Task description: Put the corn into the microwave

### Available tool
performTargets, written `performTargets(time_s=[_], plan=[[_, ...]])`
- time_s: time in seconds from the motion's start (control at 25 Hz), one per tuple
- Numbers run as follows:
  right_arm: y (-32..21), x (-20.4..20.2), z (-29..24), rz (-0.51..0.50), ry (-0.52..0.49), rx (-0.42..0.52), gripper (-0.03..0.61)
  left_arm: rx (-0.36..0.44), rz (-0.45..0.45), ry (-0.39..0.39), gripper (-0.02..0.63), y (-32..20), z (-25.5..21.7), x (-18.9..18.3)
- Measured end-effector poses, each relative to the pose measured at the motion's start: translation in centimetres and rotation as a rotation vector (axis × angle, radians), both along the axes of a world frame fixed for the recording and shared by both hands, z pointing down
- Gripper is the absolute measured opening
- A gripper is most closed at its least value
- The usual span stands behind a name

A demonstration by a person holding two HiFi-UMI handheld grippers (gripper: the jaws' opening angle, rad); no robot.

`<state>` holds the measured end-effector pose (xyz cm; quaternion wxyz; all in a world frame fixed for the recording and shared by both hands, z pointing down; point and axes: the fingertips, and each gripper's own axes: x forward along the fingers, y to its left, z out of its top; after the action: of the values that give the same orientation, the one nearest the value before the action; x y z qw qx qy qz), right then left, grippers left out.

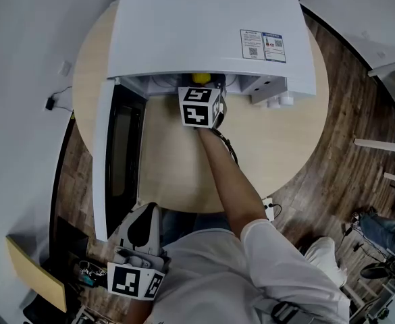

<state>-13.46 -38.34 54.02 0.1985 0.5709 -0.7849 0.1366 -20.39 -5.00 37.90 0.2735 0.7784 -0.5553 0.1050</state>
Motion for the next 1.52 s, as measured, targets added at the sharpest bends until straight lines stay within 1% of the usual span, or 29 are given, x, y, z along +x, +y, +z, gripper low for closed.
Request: performTargets(time_s=[0.2,0.36,0.8,0.92,1.04,1.08,1.36,1.52], plan=[[-0.2,-0.2,0.6,-0.013,0.047,-0.056,0.262,-0.004,0.003,-0.002,-0.003,0.0,0.0,0.1],[-0.6,-0.1,0.9,-0.026,0.063,-0.101,0.262,-0.003,0.007,-0.002,-0.003,-0.3,0.1,0.3],[-1.3,0.3,1.2,-0.027,0.140,-0.101,0.270,0.001,0.017,-0.007,-0.003,-0.4,-0.1,0.9],[-1.3,0.3,1.2,-0.031,0.133,-0.093,0.285,0.002,0.017,-0.008,-0.003,-0.4,-0.1,1.0],[-1.1,-0.1,1.1,-0.060,0.109,-0.087,0.362,0.001,0.016,-0.009,-0.003,-0.3,-0.2,1.1],[-1.1,-0.1,1.0,-0.069,0.098,-0.081,0.375,0.003,0.016,-0.008,-0.003,-0.3,-0.3,1.1],[-0.5,-0.3,-0.4,-0.101,0.042,-0.006,0.382,0.011,0.026,0.000,-0.003,-0.5,-0.2,1.8],[-0.2,-0.3,-1.1,-0.101,0.028,0.016,0.380,0.017,0.038,0.002,-0.003,-0.8,-0.1,2.3]])
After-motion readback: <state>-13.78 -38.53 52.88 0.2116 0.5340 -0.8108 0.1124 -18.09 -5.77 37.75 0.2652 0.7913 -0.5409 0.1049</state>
